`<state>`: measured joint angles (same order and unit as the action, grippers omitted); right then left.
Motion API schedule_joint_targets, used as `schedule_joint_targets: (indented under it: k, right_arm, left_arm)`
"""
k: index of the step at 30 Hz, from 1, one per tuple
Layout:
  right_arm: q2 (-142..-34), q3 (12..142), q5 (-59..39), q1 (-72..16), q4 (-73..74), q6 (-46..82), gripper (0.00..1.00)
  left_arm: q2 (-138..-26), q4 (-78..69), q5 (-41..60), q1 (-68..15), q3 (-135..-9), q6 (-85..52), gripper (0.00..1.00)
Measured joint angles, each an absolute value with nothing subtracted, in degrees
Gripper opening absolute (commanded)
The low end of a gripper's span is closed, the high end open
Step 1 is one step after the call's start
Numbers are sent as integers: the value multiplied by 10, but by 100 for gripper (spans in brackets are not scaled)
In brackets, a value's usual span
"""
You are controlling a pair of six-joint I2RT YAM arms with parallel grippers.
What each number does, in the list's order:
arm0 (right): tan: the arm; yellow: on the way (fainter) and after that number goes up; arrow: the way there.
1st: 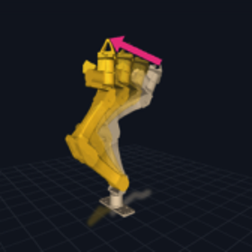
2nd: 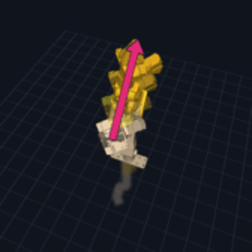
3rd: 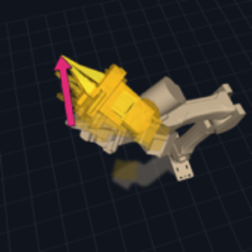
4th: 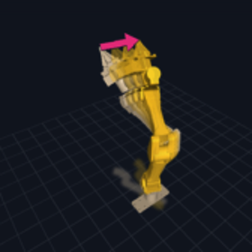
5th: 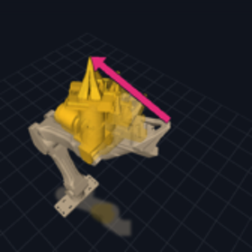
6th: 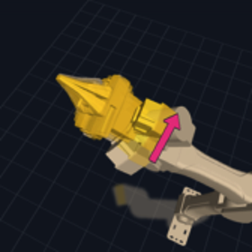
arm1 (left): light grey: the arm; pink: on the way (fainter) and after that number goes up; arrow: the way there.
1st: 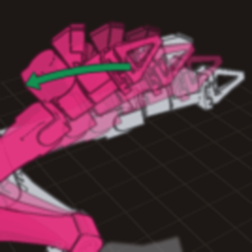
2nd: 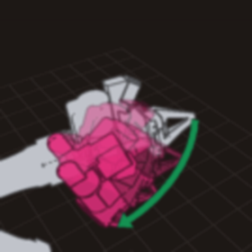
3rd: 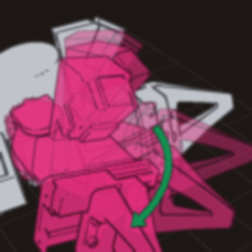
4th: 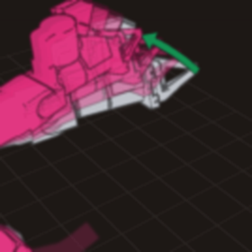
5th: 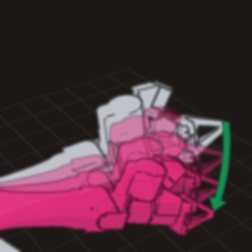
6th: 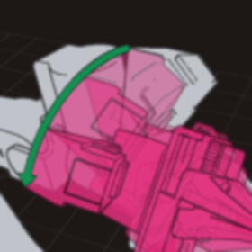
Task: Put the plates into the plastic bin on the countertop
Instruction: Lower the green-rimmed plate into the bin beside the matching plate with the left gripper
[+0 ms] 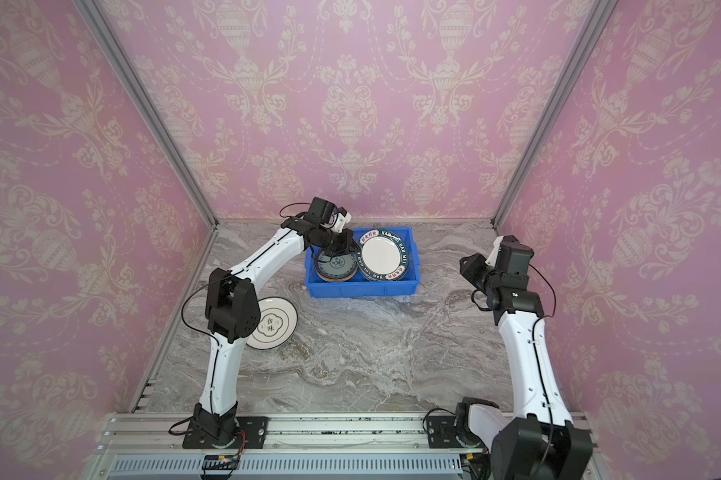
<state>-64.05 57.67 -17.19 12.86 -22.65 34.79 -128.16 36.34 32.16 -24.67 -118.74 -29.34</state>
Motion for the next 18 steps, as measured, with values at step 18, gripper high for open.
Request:
schedule_joint_targets:
  k: [18]
  right_arm:
    - [-666, 555, -202, 135, -182, 368, 32]
  left_arm:
    - [-1359, 277, 324, -234, -1201, -367, 0]
